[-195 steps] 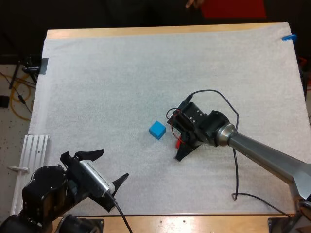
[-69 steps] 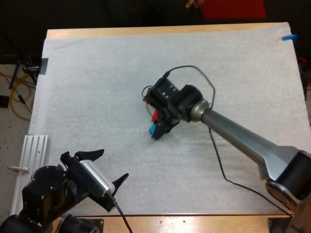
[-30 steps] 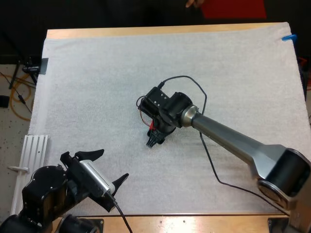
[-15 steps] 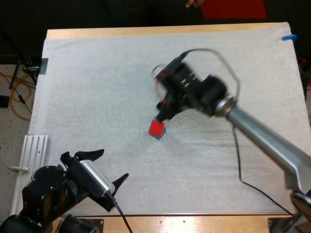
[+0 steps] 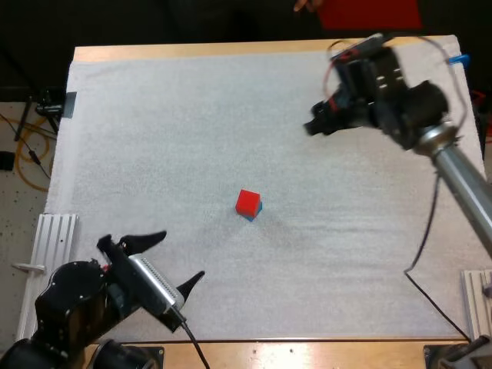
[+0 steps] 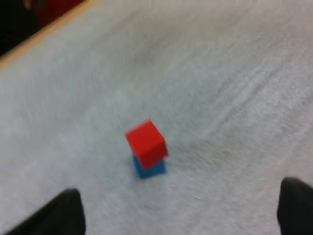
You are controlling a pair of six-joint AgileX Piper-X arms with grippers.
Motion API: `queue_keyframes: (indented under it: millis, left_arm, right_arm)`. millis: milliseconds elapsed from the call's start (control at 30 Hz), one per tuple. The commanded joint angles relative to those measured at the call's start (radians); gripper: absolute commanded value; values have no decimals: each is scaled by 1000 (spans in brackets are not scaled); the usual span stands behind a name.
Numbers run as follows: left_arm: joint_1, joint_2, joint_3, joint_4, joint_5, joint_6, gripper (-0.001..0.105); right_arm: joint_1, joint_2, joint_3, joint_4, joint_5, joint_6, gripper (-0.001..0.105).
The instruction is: Stack red cube on blue cube
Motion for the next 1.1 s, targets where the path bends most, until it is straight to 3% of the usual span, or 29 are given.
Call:
queue_keyframes:
  millis: [0, 67, 133, 233, 367, 500, 667, 733, 833, 1067]
  left_arm:
    - [-4, 4, 2, -90, -3, 21, 76]
    - [-4, 4, 1, -141, -44, 16, 76]
    - [-4, 4, 1, -193, -162, 2, 76]
    - [13, 14, 1, -251, -260, -5, 76]
    - [75, 51, 1, -293, -273, -11, 76]
    - [206, 120, 1, -328, -239, -11, 76]
    - [395, 172, 1, -349, -55, -20, 76]
    - [455, 172, 1, -361, -9, -93, 76]
    - [506, 157, 1, -356, 33, -123, 76]
    - [512, 98, 1, -279, 54, -168, 76]
  right_arm:
    - [-30, -32, -9, -8, -11, 8, 63]
    - [-55, -53, -9, -6, -11, 8, 63]
    - [-82, -79, -9, -6, -11, 10, 63]
    - [-110, -122, 7, -12, -11, 9, 63]
    - [-138, -195, 82, -55, -11, 9, 63]
    - [-160, -305, 197, -93, -5, 9, 63]
    - [-165, -438, 335, -129, 42, 6, 63]
    - [-165, -507, 400, -143, 48, 6, 63]
    - [-165, -599, 471, -157, 76, 18, 63]
    - [-165, -835, 643, -172, 121, 19, 63]
